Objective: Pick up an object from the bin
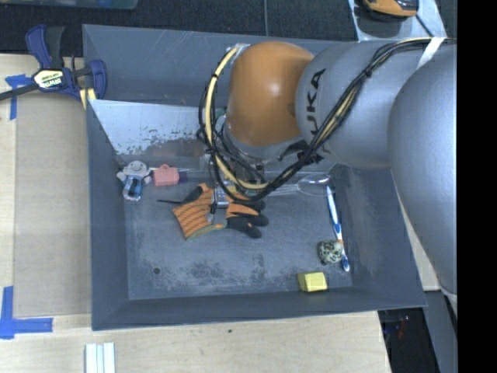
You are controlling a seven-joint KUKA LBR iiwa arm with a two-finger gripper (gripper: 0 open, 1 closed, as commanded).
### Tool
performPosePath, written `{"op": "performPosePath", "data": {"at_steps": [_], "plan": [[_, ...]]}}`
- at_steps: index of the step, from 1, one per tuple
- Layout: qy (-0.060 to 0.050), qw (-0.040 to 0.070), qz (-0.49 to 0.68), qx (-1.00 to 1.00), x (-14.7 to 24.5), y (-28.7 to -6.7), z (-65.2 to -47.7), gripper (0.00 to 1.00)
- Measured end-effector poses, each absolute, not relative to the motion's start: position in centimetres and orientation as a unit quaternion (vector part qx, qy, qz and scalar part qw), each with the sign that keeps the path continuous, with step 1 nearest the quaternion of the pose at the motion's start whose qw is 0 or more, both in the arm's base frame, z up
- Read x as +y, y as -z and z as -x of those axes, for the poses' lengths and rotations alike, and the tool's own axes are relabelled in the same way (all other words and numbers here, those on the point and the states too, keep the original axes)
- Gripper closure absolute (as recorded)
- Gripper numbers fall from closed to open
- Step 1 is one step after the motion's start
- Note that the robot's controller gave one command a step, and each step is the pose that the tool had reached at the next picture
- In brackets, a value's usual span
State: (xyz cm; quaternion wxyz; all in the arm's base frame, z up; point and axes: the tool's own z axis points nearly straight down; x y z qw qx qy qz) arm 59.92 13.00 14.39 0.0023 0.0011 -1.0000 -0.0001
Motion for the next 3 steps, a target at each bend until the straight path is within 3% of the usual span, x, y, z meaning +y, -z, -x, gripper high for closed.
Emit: {"op": "performPosePath", "data": {"at_steps": [1,2,3], "plan": [[0.001,-0.002,0.0,-1.0,12.9,-14.9,-60.1,0.0],[0.001,-0.004,-0.024,-1.0,11.2,-8.6,-61.4,0.0],[0.001,-0.004,-0.059,-0.998,10.8,-4.5,-61.7,0.0]]}}
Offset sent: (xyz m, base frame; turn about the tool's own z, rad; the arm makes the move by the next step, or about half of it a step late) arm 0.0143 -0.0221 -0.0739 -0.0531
